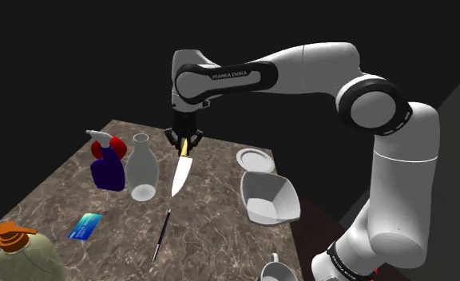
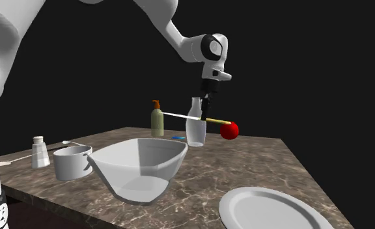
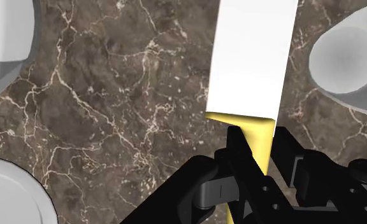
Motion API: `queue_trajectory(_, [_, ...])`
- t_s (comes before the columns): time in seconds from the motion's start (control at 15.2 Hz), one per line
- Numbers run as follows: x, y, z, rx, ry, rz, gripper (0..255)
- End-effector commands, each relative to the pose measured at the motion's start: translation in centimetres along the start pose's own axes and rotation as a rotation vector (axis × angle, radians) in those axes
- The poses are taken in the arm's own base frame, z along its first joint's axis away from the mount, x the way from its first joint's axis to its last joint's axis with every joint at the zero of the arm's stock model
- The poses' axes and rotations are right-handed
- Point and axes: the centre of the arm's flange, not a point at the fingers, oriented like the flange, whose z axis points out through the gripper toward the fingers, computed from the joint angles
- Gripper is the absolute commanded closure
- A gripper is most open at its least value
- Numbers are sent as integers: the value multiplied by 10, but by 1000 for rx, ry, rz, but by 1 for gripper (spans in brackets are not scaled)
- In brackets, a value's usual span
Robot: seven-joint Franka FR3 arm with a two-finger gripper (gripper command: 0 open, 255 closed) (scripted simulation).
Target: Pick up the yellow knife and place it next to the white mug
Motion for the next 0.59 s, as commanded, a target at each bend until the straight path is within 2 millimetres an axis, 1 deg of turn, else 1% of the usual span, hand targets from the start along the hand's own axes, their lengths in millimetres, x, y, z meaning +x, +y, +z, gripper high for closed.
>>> queue_trajectory(0.0, [-26, 10, 6, 0, 1, 1, 255])
queue_trajectory(0.53, [-125, 40, 26, 0, 1, 1, 255])
